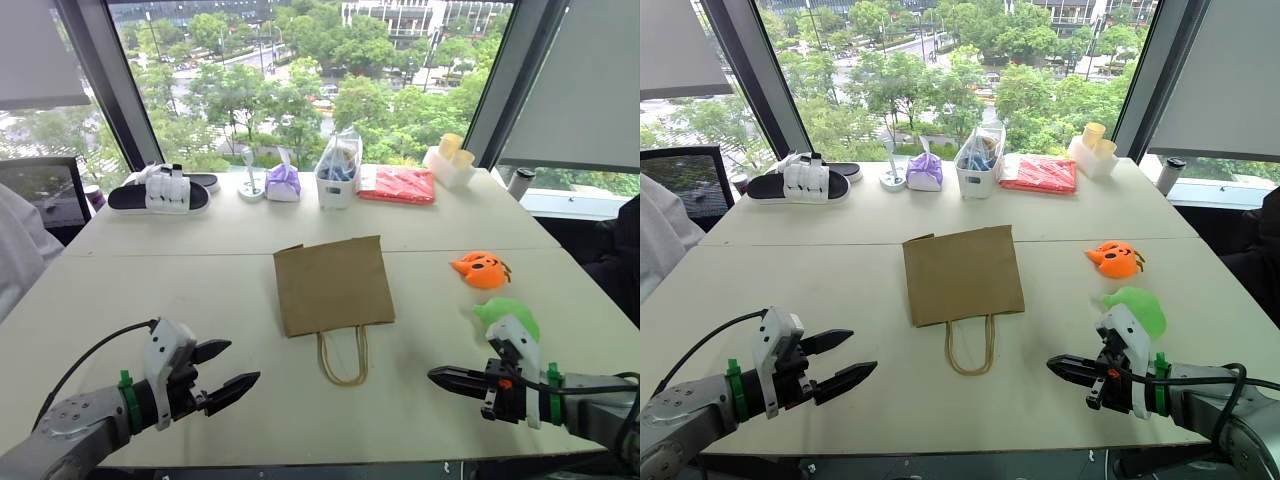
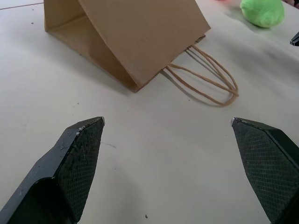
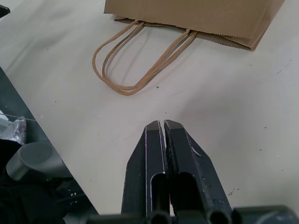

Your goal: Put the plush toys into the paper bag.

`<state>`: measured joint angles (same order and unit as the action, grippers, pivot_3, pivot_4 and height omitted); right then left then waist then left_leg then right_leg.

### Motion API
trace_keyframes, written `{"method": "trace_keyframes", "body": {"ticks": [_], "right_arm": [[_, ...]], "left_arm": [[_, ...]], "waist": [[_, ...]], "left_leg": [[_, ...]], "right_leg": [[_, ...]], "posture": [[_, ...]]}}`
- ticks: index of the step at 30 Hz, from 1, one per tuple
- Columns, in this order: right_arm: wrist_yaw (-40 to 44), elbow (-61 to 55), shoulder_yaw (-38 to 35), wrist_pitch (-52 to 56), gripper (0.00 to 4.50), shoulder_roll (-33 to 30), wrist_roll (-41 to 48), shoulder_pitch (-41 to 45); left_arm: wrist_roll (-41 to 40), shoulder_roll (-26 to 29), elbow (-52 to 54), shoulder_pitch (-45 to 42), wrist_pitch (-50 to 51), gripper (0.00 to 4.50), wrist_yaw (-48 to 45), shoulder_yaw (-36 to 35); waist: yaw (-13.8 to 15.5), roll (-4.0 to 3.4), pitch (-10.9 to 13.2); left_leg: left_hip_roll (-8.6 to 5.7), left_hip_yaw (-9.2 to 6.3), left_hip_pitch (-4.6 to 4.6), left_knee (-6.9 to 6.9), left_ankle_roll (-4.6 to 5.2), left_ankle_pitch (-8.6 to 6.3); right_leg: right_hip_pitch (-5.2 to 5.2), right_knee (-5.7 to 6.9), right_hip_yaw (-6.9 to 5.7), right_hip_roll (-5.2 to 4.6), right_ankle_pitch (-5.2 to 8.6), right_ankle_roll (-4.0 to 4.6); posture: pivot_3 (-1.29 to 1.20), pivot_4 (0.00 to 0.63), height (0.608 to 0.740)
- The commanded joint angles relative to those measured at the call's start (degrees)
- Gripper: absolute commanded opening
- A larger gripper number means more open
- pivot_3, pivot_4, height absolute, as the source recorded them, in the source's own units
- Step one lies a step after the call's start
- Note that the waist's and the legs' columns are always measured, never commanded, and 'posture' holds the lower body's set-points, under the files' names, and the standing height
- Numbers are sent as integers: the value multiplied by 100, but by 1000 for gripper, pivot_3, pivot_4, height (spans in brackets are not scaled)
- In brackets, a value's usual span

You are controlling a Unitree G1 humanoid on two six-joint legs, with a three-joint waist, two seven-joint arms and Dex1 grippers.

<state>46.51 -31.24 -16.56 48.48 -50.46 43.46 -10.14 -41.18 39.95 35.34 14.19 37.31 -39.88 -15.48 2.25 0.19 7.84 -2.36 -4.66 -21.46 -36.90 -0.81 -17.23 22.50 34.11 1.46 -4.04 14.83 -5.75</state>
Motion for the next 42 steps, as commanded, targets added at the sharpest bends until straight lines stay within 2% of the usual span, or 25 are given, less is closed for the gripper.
{"method": "trace_keyframes", "body": {"ticks": [1, 9, 12, 15, 19, 25, 29, 33, 42], "right_arm": [[-7, -62, -23, -58, 62, 40, 14, 43], [-40, -59, -27, -69, 62, 63, 13, 49], [-137, -67, -77, -74, 62, 141, 36, 71], [-197, -164, -146, 34, 62, 225, 226, 117], [-263, -427, 124, 220, 62, 189, 308, 275], [-647, -812, 232, 349, 62, 390, 432, 303], [-989, -1167, 407, 386, 62, 608, 430, 201], [-1348, -1404, 424, 386, 62, 869, 456, 38], [-1733, -1696, 441, 384, 62, 980, 634, -189]], "left_arm": [[-53, 46, 52, -30, -55, 4500, -48, -137], [-50, 62, -44, -92, -74, 4500, -78, -141], [334, 253, -231, -334, -213, 4500, -133, 47], [674, 651, -538, -1059, -532, 4500, -642, 383], [1565, 892, -1382, -2641, -1469, 4500, -1755, 1649], [2550, 255, -3008, -3849, -3027, 4500, -2971, 3039], [3153, -334, -4222, -4541, -4077, 4500, -3317, 3565], [3422, -779, -4978, -4987, -4676, 4500, -3395, 3680], [3948, -1229, -5846, -5346, -5618, 4500, -3425, 3802]], "waist": [[0, 0, 0], [1, 0, 0], [6, 1, -1], [10, 0, 0], [13, 0, 0], [-41, -1, 1], [-1, 4, 4], [0, 10, 3], [-7, 14, 3]], "left_leg": [[0, 0, 0, 0, 0, 0], [0, 0, 0, 0, 0, 0], [0, 0, 0, 0, 0, 0], [-1, -2, 1, -5, -1, 1], [-8, -3, 4, -11, -1, 1], [-9, 13, -2, -1, 3, -1], [-8, 12, -4, -3, 4, 0], [-12, 3, -4, -21, 5, 0], [-4, 2, 1, -21, 7, 0]], "right_leg": [[0, 0, 0, 0, 0, 0], [0, 0, 0, 0, 0, 0], [-1, 0, -1, 0, 0, 0], [-3, 1, -6, 3, 0, 0], [-12, 1, -8, 3, -1, 1], [8, 2, -7, -1, -6, -9], [12, 6, -11, 1, -12, -20], [-5, 5, -20, -1, -11, -17], [1, 21, -22, 27, -17, -29]], "posture": [[0, 150, 740], [0, 150, 740], [0, 150, 740], [0, 150, 740], [0, 150, 740], [0, 150, 740], [0, 150, 740], [0, 150, 740], [0, 150, 740]]}}
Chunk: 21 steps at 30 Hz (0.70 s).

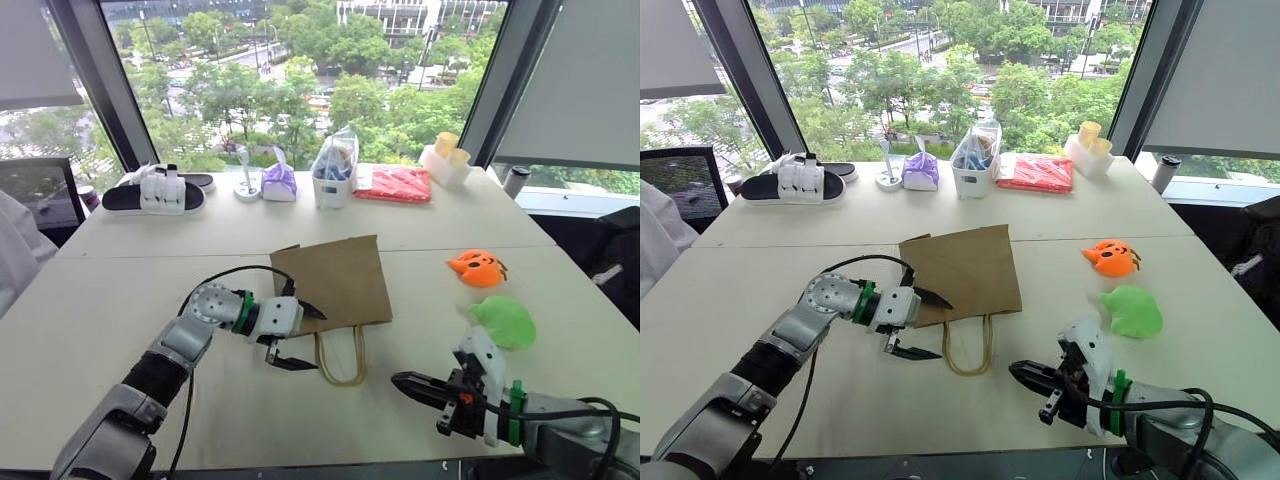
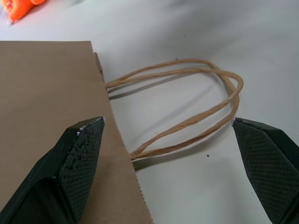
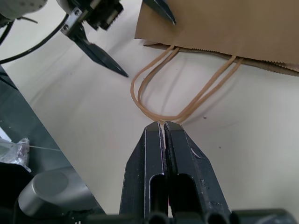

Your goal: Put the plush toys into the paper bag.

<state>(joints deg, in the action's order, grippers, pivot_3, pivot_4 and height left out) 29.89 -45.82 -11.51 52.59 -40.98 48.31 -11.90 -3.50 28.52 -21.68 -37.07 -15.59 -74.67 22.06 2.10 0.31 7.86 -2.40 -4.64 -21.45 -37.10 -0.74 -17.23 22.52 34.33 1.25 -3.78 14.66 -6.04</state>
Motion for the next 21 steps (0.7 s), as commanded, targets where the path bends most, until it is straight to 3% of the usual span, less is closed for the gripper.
{"method": "trace_keyframes", "body": {"ticks": [1, 6, 10, 16, 21], "right_arm": [[-95, -236, -61, -35, 62, 26, 161, -10], [-159, -199, -18, -79, 62, 28, 165, 15], [-165, -183, -13, -106, 0, 28, 155, 0], [-189, -127, 10, -154, 0, 68, 134, 20], [-239, -104, 50, -169, 0, 135, 136, 82]], "left_arm": [[240, -145, -231, -257, -404, 4500, 84, 57], [359, -488, -497, -371, -538, 4500, 260, 65], [478, -547, -647, -377, -735, 3179, 293, 87], [650, -613, -885, -437, -1035, 42, 383, 108], [242, -746, -670, -499, -601, 42, 442, -195]], "waist": [[14, 2, 0], [6, 5, -1], [-7, 5, -1], [2, 5, -1], [6, 6, -1]], "left_leg": [[0, -1, 0, -2, 0, 0], [0, -1, 2, -8, 1, 0], [4, -1, 4, -7, 1, 0], [5, -1, 7, -9, 1, 1], [4, -2, 7, -12, 1, 1]], "right_leg": [[-2, 0, -1, 2, 0, 0], [-7, 1, -1, 6, -2, -4], [-3, 8, 0, 12, -4, -7], [-4, 16, -1, 15, -3, -7], [-5, 19, 0, 15, -4, -7]], "posture": [[0, 150, 740], [0, 150, 740], [0, 150, 740], [0, 150, 740], [0, 150, 740]]}}
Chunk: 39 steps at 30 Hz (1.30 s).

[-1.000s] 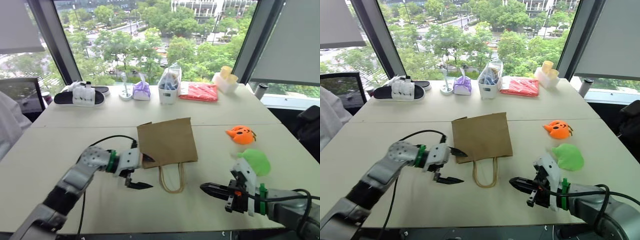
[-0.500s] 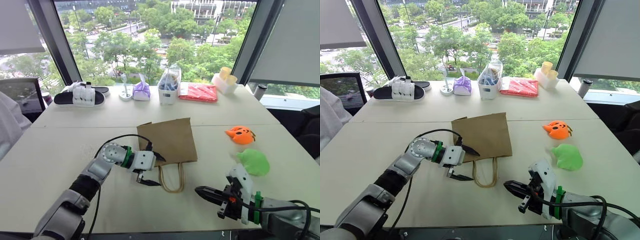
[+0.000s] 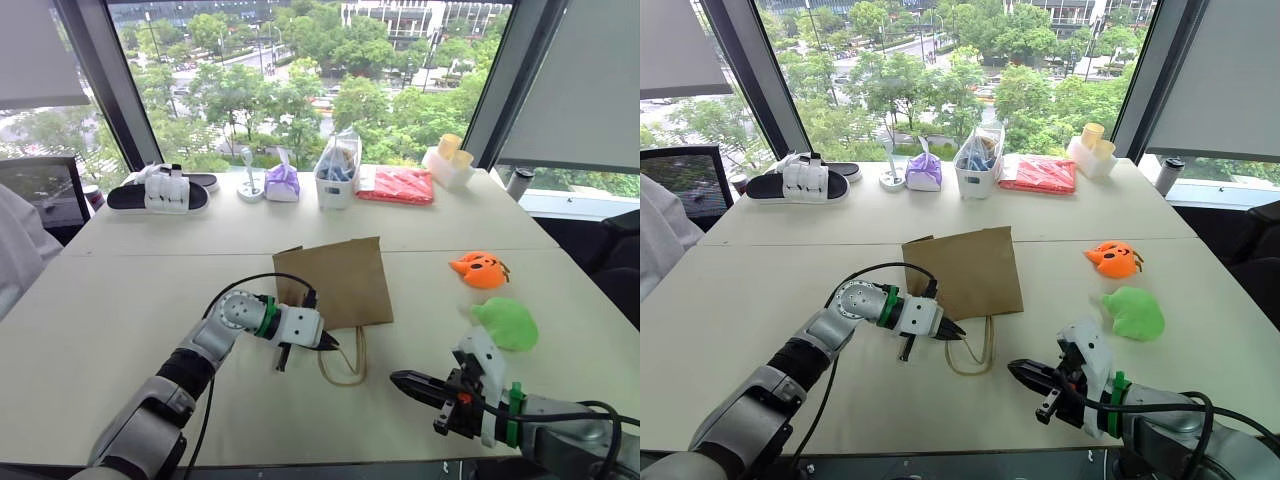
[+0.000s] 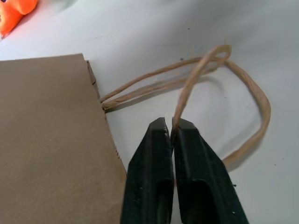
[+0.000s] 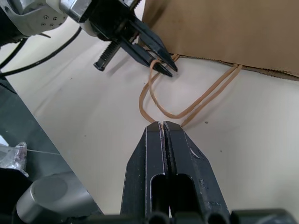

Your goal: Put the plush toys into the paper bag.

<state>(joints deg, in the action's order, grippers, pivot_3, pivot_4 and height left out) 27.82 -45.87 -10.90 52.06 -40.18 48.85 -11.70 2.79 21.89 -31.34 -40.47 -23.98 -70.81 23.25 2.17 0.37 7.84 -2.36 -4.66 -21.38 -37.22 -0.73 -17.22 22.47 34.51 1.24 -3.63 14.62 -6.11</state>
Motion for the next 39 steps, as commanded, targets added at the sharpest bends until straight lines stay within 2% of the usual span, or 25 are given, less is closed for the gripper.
{"method": "trace_keyframes", "body": {"ticks": [1, 4, 9, 10, 13, 16, 23, 33, 39], "right_arm": [[-49, -102, 5, -122, 0, 75, 72, 71], [-166, -77, 210, -213, 0, 243, -62, 230], [-473, 298, 994, -614, 0, 784, -791, 864], [-505, 361, 1071, -663, 0, 850, -885, 934], [-827, 1389, 1649, -1350, 0, 1590, -1712, 1759], [-821, 2162, 1874, -1851, 0, 2045, -2185, 2269], [-530, 3709, 2262, -2580, 0, 2432, -2993, 2996], [-452, 5521, 1993, -4291, 0, 2988, -3627, 3499], [-514, 5494, 1758, -5148, 0, 3267, -3699, 3276]], "left_arm": [[-574, -110, 422, -167, 395, 42, 49, -427], [-1289, -172, 946, -227, 1421, 42, 32, -857], [-1860, -127, 1630, -271, 2635, 42, 99, -1225], [-1885, -122, 1701, -268, 2738, 42, 114, -1249], [-2112, -72, 1948, -269, 3196, 42, 114, -1354], [-2165, -25, 2094, -245, 3381, 42, 108, -1356], [-2254, -32, 2343, -202, 3689, 42, 251, -1397], [-2315, -36, 2454, -189, 3887, 42, 433, -1447], [-2247, -79, 2206, -386, 4070, 42, 836, -1565]], "waist": [[-4, 0, 0], [-13, 1, 0], [-147, 4, -1], [-155, 4, -1], [-219, 13, 0], [-277, 12, 1], [-290, 12, 0], [-305, 12, 1], [-299, 12, 1]], "left_leg": [[0, 0, 0, 0, 0, 0], [1, -1, 0, -1, 0, 0], [0, -3, 9, -2, 0, 0], [-1, -4, 10, -2, -1, 1], [0, -5, 15, -2, -4, 2], [0, -4, 15, 2, -15, 10], [-4, -10, 7, 8, -29, 17], [-4, -10, 7, 11, -42, 24], [-4, -9, 6, 11, -49, 28]], "right_leg": [[1, 1, 0, 0, 0, 0], [3, 6, 0, 0, 0, 0], [9, 44, 0, 2, 1, -2], [10, 50, 0, 2, 3, -3], [13, 52, 0, 6, 3, -3], [23, 62, 3, 7, 3, -2], [33, 68, 3, 4, 2, -1], [38, 70, 5, 5, 2, -1], [40, 74, 7, 4, 2, -1]], "posture": [[0, 150, 740], [0, 150, 740], [0, 150, 740], [0, 150, 740], [0, 150, 740], [0, 150, 740], [0, 150, 740], [0, 150, 740], [0, 150, 740]]}}
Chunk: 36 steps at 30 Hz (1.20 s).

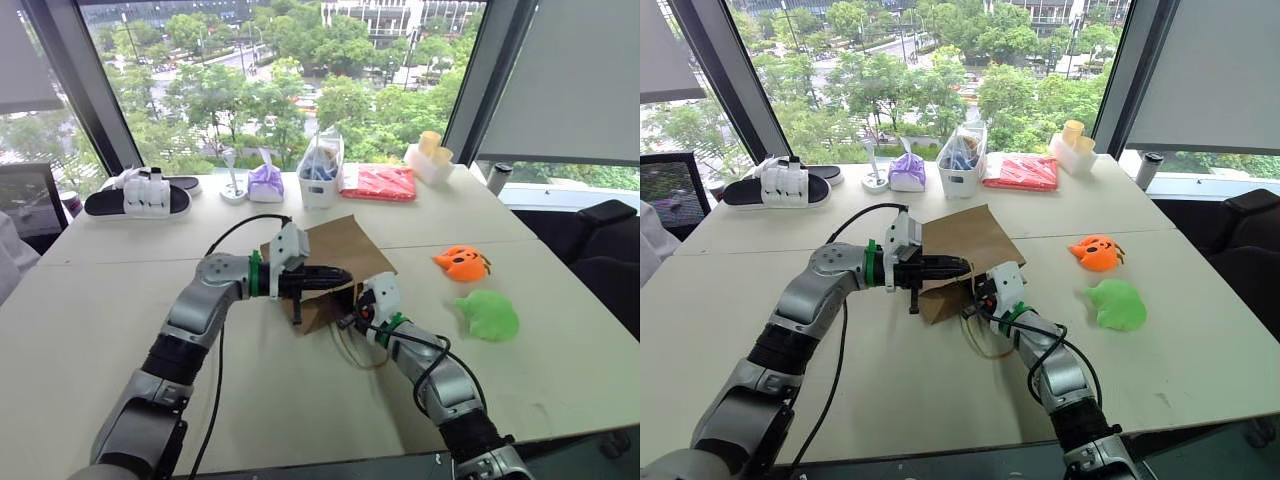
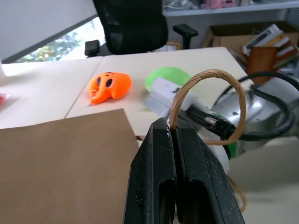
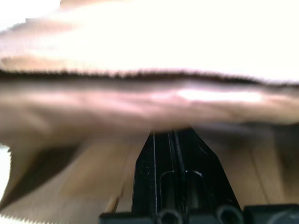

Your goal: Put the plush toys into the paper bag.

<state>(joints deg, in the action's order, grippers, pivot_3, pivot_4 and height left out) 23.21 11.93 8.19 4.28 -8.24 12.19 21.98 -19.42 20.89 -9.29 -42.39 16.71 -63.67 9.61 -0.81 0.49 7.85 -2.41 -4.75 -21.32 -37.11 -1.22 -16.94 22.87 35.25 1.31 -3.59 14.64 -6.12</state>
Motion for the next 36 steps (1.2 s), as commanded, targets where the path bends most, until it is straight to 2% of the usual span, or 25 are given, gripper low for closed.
{"method": "trace_keyframes", "body": {"ticks": [1, 10, 19, 23, 32, 36], "right_arm": [[-88, -418, -187, -414, 0, 75, -48, -171], [-238, -1547, -210, -191, 0, -92, -239, -917], [-84, -1016, -68, -319, 0, 30, -406, -651], [89, -238, -43, -600, 0, 84, -486, -288], [526, 2329, 43, -1222, 0, 255, -788, 1136], [615, 2887, 111, -1299, 0, 286, -977, 1452]], "left_arm": [[12, 44, -16, -192, -53, 42, 106, -179], [61, -36, -1, -121, -64, 42, 127, -85], [-478, -248, 197, -238, 521, 42, 291, -408], [-680, -146, 364, -210, 756, 42, 229, -487], [-1133, 7, 709, -199, 1379, 42, 327, -712], [-1198, -19, 727, -232, 1442, 42, 471, -809]], "waist": [[-3, 0, 0], [-2, -1, -1], [-11, -1, -1], [-18, -1, -1], [-38, -2, 0], [-35, -2, 0]], "left_leg": [[0, 0, 0, 0, 0, 0], [-1, 1, 0, 2, -4, 2], [0, 1, 2, 2, 8, -4], [0, 2, 2, 1, -11, 6], [0, 3, 3, 4, -23, 13], [1, 2, 3, 5, -27, 15]], "right_leg": [[0, 1, 0, 0, 0, 0], [3, 4, 2, 0, 0, 0], [3, 4, 3, 2, 0, 0], [2, 4, 3, 1, 0, 0], [3, 6, 5, 0, 0, 1], [8, 9, 5, 1, -1, 2]], "posture": [[0, 150, 740], [0, 150, 740], [0, 150, 740], [0, 150, 740], [0, 150, 740], [0, 150, 740]]}}
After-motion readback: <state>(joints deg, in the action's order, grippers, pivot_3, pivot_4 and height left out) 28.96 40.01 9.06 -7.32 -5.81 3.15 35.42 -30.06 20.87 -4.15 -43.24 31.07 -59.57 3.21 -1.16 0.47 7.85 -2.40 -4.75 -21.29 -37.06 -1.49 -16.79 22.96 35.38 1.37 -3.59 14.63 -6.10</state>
